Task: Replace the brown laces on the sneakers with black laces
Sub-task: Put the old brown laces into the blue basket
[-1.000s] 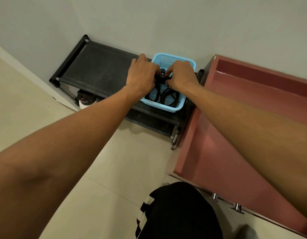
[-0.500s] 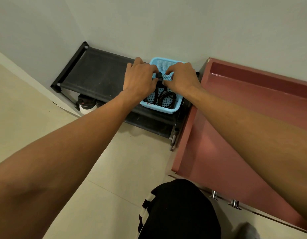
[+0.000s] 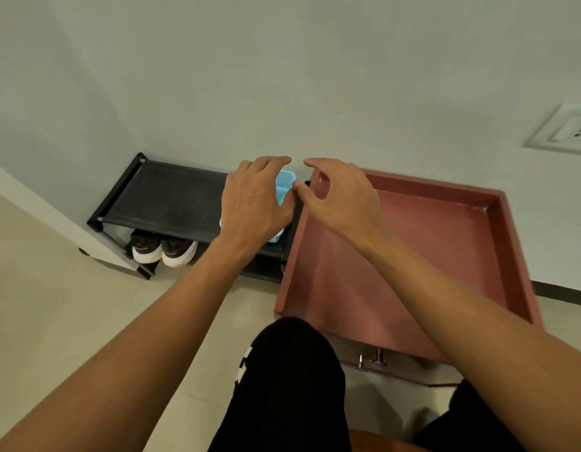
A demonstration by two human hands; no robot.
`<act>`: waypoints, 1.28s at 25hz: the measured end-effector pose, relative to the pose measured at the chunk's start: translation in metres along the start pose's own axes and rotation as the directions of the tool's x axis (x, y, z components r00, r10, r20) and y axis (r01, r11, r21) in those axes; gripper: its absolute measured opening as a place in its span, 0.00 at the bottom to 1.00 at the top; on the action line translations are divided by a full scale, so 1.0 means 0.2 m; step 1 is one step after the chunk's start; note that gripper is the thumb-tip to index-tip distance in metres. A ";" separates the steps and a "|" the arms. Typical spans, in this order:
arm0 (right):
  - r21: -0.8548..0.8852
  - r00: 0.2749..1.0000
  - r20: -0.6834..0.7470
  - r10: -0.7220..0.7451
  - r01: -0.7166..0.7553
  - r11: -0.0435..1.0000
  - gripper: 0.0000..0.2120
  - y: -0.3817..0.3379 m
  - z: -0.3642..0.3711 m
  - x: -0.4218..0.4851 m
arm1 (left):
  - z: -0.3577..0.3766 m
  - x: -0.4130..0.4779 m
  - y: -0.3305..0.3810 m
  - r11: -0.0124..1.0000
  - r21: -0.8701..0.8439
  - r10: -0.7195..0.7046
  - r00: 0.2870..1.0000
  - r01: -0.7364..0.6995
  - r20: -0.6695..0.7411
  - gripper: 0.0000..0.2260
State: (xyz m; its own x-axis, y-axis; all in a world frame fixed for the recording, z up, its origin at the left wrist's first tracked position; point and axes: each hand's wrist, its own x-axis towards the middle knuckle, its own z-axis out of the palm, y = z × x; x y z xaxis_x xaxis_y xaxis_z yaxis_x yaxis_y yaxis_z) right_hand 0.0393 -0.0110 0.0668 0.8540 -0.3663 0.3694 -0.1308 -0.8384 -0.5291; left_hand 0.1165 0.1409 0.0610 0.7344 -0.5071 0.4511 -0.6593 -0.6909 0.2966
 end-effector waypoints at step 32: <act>0.121 0.506 -0.617 0.602 -0.695 0.709 0.24 1.38 -1.84 -2.19 | 0.52 -0.90 2.90 0.505 -0.559 0.835 0.537 -0.658 0.121 0.22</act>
State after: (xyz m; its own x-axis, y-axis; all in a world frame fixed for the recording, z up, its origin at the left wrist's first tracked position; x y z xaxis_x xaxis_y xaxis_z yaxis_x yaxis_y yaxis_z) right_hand -0.5570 -0.2308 0.0404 0.0430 -0.9396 0.3397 -0.6251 -0.2905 -0.7244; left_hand -0.3819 -0.2220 0.0652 -0.1363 -0.9117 0.3876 -0.9062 0.2729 0.3231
